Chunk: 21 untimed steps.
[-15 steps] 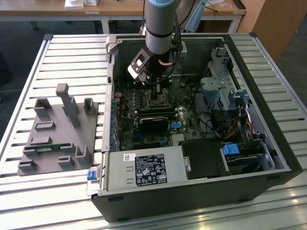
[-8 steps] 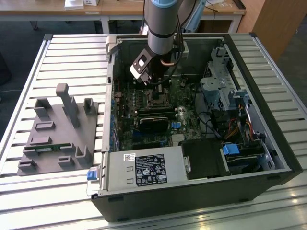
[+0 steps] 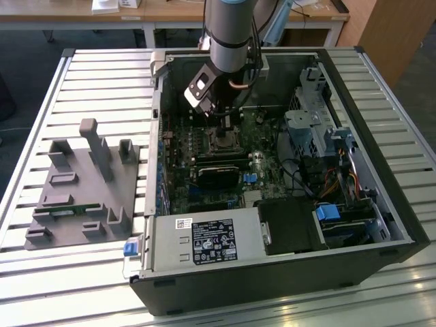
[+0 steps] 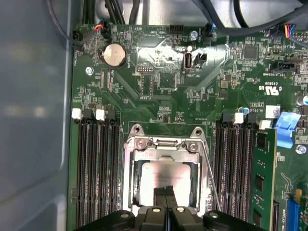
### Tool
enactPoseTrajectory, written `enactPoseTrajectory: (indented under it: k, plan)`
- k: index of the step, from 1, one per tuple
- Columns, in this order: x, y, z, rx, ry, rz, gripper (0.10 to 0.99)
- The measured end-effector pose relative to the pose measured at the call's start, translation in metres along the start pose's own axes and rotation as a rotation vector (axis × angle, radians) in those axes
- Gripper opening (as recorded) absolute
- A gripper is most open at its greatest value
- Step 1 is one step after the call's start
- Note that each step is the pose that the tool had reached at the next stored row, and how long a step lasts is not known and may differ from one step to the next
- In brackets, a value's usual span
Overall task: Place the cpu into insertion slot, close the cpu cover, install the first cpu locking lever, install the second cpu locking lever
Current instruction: 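Close the cpu cover, then install the first cpu locking lever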
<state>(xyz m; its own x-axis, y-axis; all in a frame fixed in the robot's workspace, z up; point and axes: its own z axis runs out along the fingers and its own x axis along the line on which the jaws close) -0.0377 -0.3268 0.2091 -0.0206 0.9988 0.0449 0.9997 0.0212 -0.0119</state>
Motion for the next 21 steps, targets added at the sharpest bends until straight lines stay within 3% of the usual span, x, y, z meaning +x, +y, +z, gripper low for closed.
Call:
enactPoseTrajectory:
  k: [12, 21]
  plan:
    - [-0.0002, 0.0114, -0.0002, 0.0, -0.0001, 0.0, 0.106]
    - [-0.0001, 0.0115, -0.004, 0.0, -0.0003, 0.0, 0.106]
